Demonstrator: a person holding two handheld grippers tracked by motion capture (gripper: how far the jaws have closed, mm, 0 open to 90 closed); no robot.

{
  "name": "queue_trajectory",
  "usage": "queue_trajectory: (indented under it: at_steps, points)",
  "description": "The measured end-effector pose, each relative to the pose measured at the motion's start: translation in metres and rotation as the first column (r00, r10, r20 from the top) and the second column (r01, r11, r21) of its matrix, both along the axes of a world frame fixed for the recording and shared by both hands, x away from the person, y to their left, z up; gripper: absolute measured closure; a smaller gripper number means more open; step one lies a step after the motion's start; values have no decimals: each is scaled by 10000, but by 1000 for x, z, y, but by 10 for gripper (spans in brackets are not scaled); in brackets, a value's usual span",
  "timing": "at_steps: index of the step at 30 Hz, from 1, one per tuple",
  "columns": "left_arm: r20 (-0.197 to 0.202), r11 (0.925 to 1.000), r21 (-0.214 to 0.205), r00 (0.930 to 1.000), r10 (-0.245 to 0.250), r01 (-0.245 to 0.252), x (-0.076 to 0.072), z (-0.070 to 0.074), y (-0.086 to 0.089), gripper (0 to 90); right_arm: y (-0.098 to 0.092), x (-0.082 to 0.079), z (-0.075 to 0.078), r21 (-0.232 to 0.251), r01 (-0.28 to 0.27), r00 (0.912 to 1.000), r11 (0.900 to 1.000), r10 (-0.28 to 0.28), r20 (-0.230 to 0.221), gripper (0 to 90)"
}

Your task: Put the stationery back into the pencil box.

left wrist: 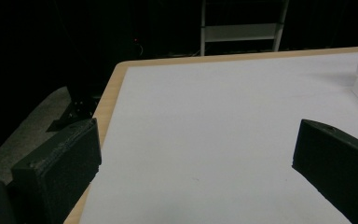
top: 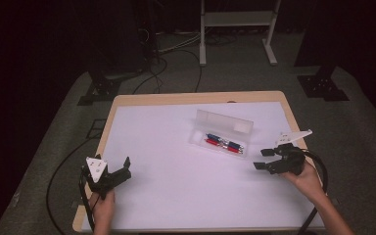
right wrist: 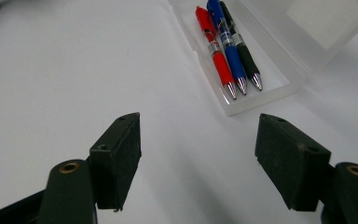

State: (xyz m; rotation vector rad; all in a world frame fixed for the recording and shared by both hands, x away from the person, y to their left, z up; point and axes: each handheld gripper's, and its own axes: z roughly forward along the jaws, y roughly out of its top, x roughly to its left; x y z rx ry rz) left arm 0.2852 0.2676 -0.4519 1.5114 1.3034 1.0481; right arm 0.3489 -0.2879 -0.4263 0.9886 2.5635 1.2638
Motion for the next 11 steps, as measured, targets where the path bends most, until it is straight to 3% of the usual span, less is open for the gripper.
queue_trajectory:
  at_steps: [11]
  points:
    - [64,10000,57,10000,-1,1,0,1,-1,4,-5,-13,-6,151,-22,10000,9999,23,-68,299]
